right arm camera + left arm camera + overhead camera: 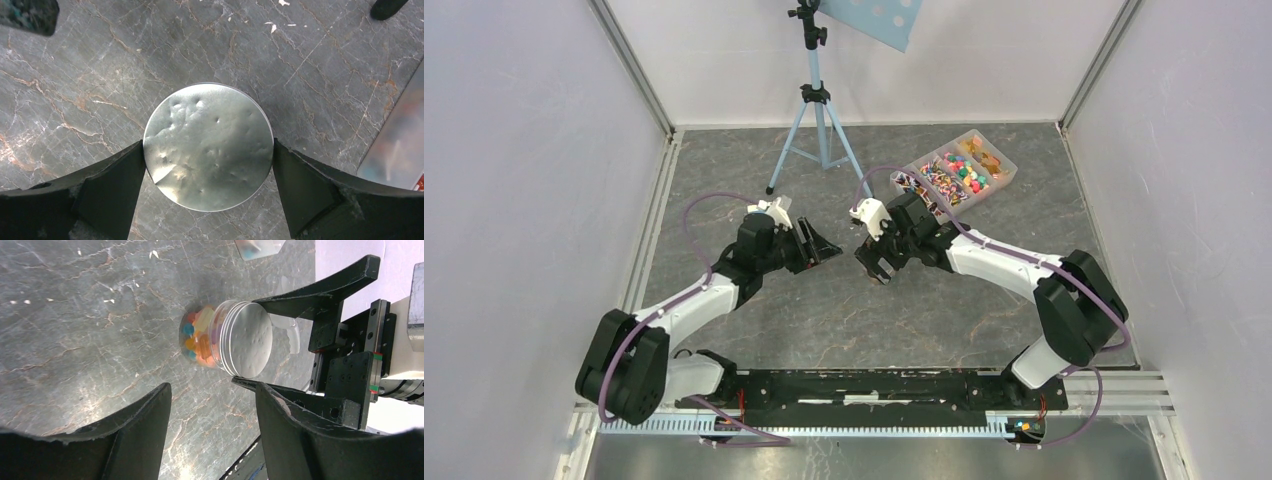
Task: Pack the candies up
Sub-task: Close the bottle lid on the packing bottle.
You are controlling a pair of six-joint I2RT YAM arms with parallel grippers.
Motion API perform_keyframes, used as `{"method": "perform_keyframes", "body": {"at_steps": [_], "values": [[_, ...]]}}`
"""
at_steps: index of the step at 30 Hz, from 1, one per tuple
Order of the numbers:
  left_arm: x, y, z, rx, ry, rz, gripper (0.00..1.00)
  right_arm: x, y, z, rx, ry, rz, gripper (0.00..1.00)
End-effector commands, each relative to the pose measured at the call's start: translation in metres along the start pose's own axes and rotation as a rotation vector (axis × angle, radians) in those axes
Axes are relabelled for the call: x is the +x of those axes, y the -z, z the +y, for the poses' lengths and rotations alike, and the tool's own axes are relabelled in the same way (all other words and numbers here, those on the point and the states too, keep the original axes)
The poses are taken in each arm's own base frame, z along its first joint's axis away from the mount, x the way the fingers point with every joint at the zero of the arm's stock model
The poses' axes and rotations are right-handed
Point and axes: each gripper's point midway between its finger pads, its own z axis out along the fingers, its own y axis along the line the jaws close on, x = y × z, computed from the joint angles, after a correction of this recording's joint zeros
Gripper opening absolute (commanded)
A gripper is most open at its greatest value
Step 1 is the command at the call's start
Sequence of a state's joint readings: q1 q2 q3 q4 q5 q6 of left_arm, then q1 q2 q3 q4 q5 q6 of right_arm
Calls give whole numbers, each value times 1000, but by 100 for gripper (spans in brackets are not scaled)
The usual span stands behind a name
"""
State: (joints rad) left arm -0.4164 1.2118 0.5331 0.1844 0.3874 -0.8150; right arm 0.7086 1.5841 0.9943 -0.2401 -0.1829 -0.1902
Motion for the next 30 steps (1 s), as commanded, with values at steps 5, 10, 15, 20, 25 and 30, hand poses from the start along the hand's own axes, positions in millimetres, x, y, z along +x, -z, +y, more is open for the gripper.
{"method": "perform_keyframes", "body": {"at_steps": [5, 10, 15, 20, 25, 30], "values": [[-15, -14, -36, 106, -36, -35, 70, 2, 11, -4, 26, 6, 10, 98], [-10, -18, -35, 103, -40, -13, 71, 5, 10, -4, 27, 7, 26, 98], [-8, -19, -34, 100, -47, -8, 72, -4, 15, -6, 37, 12, 1, 98], [-6, -20, -33, 102, -49, -2, 72, -8, 18, -10, 55, 20, -9, 98], [-7, -20, -35, 109, -52, -3, 73, -3, 15, -11, 59, 22, 4, 98], [-5, -22, -32, 103, -54, 2, 73, -6, 13, -13, 65, 40, -16, 98]]}}
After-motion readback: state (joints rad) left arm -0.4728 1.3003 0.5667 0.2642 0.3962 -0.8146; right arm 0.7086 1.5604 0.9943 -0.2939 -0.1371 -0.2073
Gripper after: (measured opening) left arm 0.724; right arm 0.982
